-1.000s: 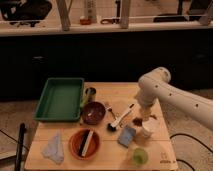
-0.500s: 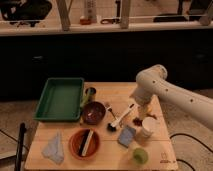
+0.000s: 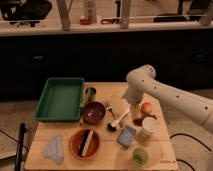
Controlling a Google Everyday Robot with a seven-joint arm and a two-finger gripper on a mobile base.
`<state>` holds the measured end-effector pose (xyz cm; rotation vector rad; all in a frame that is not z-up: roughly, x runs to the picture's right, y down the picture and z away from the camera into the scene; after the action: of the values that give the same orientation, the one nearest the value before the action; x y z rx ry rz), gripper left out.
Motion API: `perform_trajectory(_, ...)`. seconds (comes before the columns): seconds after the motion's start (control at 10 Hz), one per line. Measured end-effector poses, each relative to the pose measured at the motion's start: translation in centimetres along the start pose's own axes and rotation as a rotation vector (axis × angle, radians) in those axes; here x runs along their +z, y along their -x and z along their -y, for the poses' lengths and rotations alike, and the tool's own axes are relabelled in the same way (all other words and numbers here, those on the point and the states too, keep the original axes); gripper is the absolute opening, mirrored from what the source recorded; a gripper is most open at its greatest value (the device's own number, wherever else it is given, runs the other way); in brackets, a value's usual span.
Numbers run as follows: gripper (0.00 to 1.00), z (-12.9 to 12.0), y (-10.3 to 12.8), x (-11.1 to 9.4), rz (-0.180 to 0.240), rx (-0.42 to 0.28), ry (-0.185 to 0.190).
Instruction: Place brush in tray
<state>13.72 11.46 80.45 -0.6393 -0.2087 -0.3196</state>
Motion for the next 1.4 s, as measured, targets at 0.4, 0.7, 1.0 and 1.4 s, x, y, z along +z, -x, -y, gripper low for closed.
perform_trajectory(0.4,0.8,0.9,0.8,3.0,0.004,-0.014,0.016)
perform_trajectory(0.7,0.8,0.9,0.7,5.5,0.007,-0.009,0.032)
perform_trajectory(1.0,0.8,1.0,0.2,7.4,0.01,0.01,0.041)
perform_trajectory(1.4,0.52,0.6,-1.0,9.6,0.017,0.041,0.057)
